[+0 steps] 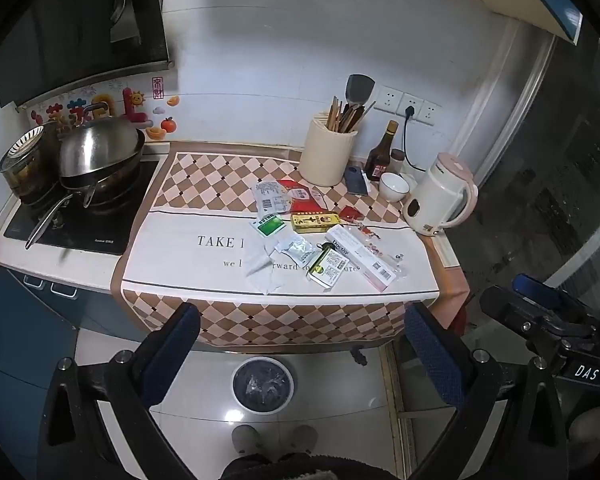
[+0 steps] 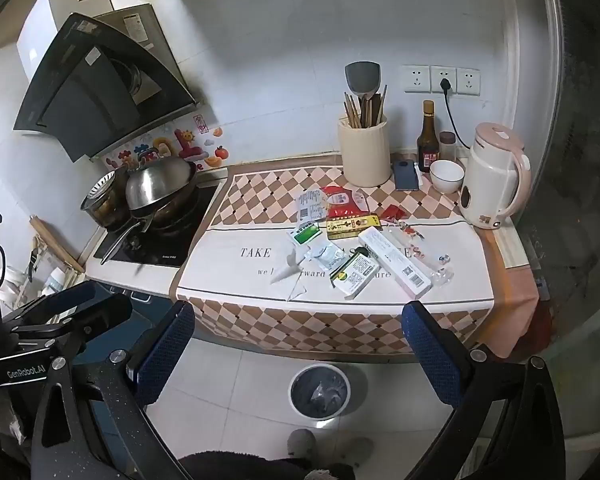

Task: Collect trash

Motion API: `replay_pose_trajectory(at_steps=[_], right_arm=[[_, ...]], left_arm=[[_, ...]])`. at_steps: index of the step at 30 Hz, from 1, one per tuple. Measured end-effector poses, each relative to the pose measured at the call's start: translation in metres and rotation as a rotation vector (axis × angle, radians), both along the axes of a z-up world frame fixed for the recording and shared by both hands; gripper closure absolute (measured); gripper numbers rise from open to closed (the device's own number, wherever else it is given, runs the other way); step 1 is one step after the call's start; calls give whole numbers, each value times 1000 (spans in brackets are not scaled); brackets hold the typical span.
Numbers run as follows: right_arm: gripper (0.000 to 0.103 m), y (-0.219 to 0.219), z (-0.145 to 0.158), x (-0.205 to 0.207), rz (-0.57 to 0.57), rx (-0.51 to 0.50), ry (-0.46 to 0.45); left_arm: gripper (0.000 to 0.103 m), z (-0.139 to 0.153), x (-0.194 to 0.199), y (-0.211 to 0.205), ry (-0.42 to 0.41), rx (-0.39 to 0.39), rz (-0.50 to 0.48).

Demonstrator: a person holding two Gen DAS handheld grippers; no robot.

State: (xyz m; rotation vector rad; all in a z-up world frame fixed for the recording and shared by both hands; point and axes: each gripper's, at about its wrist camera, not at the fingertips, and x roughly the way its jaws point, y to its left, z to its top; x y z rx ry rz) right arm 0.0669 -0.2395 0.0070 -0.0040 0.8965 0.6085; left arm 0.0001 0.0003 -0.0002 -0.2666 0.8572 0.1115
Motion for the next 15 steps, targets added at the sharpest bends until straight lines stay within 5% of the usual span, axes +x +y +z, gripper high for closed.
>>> replay_pose_trajectory(at_steps=[15], right_arm=[[0,-4,3,14,3,3,0]], left_arm=[[0,-6,4,-6,-1,-12,-3]])
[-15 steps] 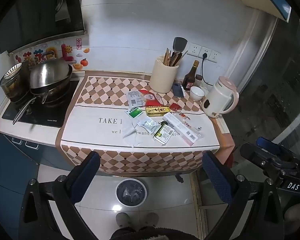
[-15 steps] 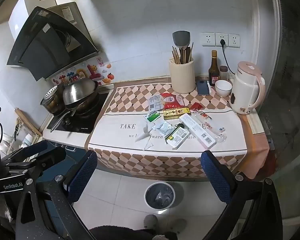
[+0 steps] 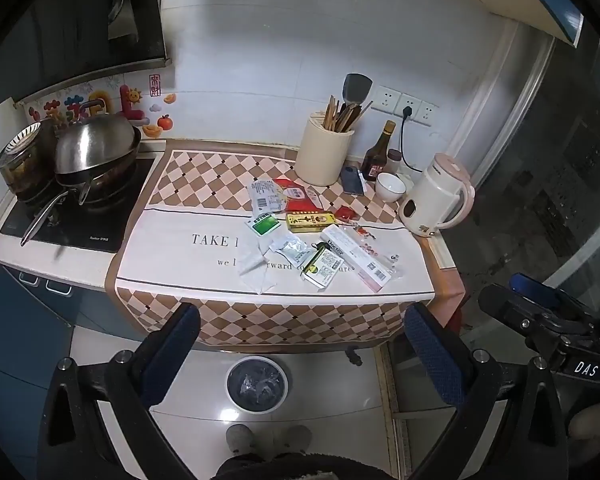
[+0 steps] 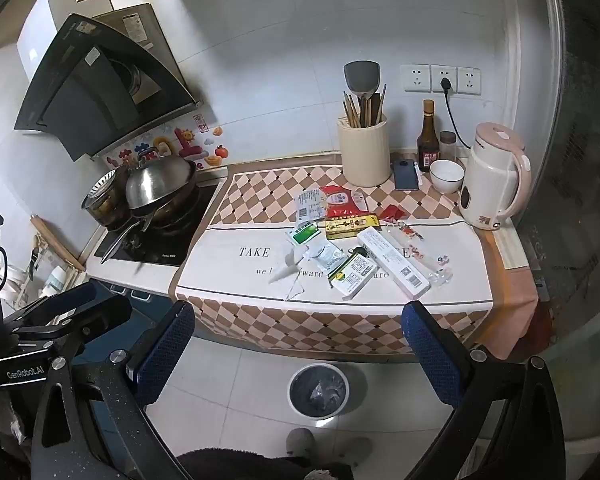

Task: Collect trash

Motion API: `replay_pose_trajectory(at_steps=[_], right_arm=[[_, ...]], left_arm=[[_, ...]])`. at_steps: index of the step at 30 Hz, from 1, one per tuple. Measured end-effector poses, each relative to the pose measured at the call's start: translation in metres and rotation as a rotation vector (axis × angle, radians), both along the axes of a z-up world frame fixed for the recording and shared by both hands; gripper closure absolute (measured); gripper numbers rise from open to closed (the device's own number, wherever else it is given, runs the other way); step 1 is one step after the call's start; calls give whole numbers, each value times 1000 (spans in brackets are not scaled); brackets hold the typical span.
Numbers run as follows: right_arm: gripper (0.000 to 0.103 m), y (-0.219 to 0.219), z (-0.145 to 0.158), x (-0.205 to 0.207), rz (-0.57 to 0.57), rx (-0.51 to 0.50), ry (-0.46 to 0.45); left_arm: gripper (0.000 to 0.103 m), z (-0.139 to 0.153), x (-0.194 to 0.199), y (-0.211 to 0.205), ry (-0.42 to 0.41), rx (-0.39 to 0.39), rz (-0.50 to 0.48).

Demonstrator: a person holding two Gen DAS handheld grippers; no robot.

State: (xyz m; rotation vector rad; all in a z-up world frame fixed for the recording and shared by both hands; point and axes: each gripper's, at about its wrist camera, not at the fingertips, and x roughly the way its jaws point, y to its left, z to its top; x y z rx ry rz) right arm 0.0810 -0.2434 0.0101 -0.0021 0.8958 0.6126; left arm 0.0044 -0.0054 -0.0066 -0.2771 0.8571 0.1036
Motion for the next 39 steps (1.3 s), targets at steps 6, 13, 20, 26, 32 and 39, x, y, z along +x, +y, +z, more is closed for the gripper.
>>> replay_pose_trajectory(at_steps=[6,13,20,26,32,39], right_arm=[[0,-1,1,5,3,1,4],[0,3,-6,-2,12,4,11],[0,4,-4,4,25,1,19],[0,5,-4,4,25,0,21],[0,5,-3,3,24,1,23],[0,5,-3,3,24,1,23]], left_arm=[[0,-1,0,-6,0,-11,5],[0,0,1,-1,2,-12,3],[0,1,1,0,1,-14,2],[0,1,2,-1,-2,-14,3],[0,5,6,-1,-2,-11,1],[0,10,11,-4,1,-9,-12]])
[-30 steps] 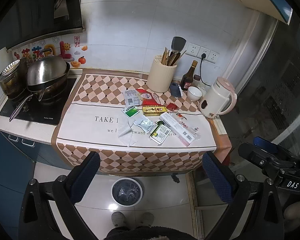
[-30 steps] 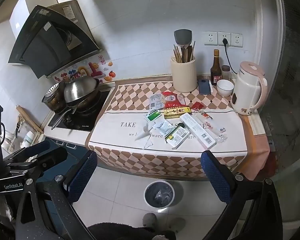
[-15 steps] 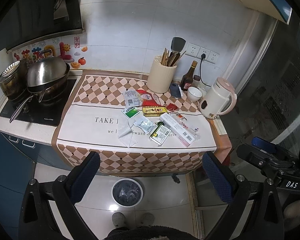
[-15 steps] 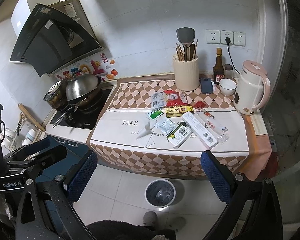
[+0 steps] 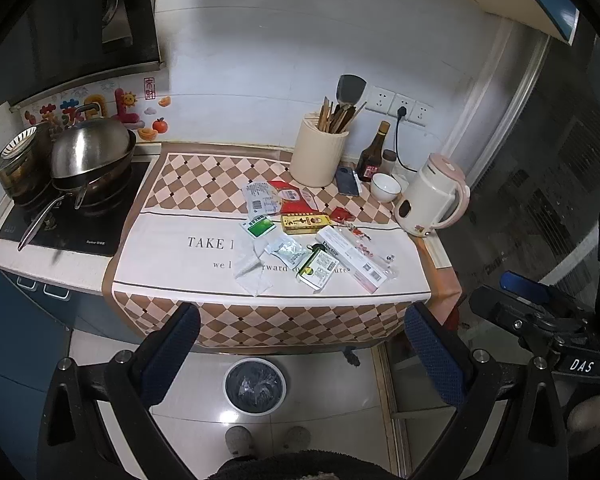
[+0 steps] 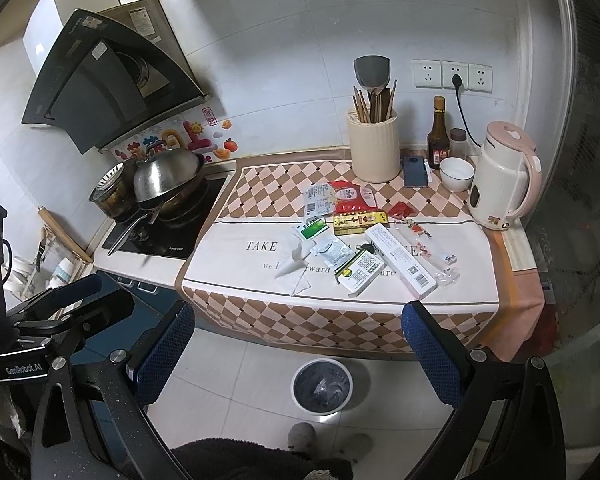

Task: Collect trash

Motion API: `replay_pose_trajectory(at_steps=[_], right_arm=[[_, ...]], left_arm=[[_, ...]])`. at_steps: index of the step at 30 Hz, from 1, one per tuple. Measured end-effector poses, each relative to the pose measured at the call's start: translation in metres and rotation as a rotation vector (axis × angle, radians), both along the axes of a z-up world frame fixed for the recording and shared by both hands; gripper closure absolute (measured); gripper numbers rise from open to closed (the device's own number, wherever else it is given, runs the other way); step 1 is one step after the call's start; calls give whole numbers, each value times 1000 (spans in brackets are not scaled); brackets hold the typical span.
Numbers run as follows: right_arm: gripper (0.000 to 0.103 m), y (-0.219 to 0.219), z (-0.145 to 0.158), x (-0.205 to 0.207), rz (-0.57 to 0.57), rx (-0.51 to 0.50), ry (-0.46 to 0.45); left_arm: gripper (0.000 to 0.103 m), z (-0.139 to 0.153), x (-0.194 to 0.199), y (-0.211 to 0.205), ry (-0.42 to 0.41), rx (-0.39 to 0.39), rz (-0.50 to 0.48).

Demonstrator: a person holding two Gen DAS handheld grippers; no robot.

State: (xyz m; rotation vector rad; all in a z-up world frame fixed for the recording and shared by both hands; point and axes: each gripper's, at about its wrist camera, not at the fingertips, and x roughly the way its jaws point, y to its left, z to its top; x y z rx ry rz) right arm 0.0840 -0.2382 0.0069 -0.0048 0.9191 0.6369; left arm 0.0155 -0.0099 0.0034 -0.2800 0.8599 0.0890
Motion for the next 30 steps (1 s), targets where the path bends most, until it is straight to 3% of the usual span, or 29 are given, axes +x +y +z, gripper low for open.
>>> replay_pose_trajectory(at_steps=[30], right_arm=[[0,5,-1,-1,5,-1,13]], left_arm=[[0,-1,0,-14,1,-5,-15]])
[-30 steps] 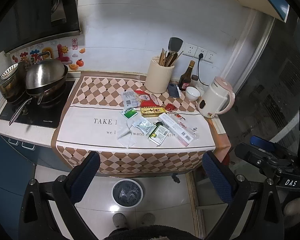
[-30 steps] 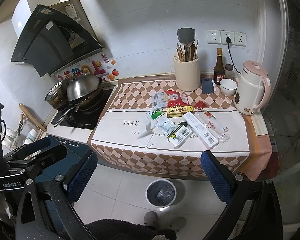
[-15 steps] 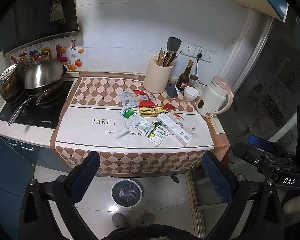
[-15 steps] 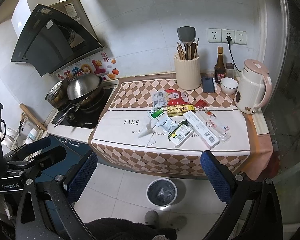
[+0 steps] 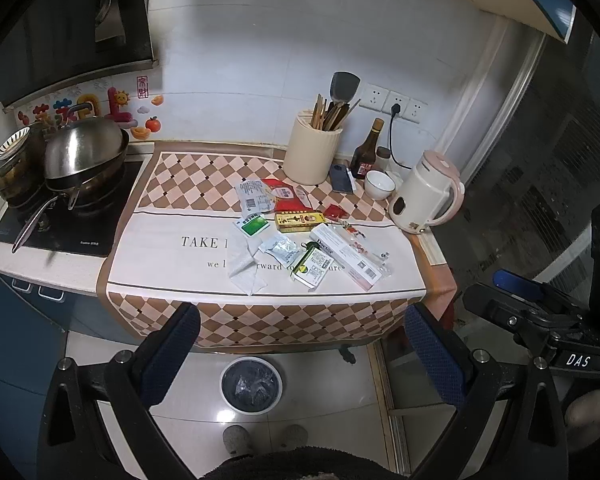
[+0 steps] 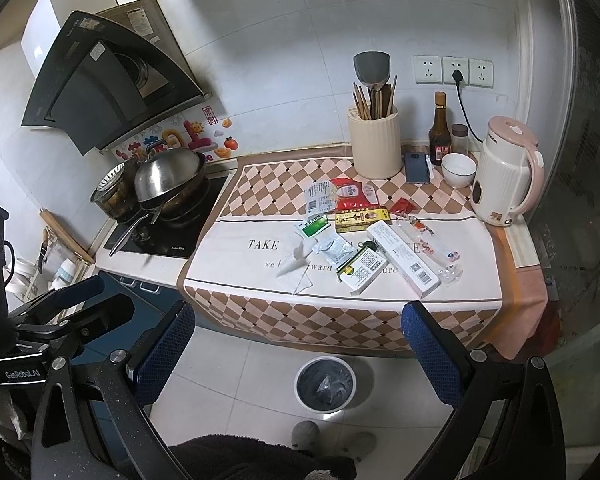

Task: Collect trash

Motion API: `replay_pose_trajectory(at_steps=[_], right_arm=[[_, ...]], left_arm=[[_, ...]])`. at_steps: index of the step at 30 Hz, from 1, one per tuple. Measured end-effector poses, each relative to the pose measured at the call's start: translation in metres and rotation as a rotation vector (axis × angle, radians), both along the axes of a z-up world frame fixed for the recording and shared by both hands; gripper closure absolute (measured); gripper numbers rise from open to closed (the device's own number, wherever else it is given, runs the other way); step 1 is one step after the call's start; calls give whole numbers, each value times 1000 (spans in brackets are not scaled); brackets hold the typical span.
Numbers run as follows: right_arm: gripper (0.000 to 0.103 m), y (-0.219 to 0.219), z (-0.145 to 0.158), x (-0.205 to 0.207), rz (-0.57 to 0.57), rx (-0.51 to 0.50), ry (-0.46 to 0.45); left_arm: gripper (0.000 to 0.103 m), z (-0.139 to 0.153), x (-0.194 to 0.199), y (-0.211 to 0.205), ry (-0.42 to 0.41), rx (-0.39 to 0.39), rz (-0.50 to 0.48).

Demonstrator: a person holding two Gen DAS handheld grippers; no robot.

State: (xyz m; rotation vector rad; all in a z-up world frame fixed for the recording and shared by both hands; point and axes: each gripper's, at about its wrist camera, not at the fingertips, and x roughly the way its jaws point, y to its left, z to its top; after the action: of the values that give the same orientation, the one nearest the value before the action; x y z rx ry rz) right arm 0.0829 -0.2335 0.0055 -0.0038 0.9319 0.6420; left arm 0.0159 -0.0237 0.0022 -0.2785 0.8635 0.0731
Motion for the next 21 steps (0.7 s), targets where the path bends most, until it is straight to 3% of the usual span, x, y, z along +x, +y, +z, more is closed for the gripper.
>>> replay_pose_trajectory(at_steps=[12,18,21], right_arm=[[0,12,-3,-3,-6,6,15],[0,15,-10,5,-105,1,9],[0,13,-25,19,-193,-35,-4]], left_arm=[[0,-5,2,14,-1,-5,-26],[0,-30,35,30,10,212,93],[0,-55,65,45,51,252,147]])
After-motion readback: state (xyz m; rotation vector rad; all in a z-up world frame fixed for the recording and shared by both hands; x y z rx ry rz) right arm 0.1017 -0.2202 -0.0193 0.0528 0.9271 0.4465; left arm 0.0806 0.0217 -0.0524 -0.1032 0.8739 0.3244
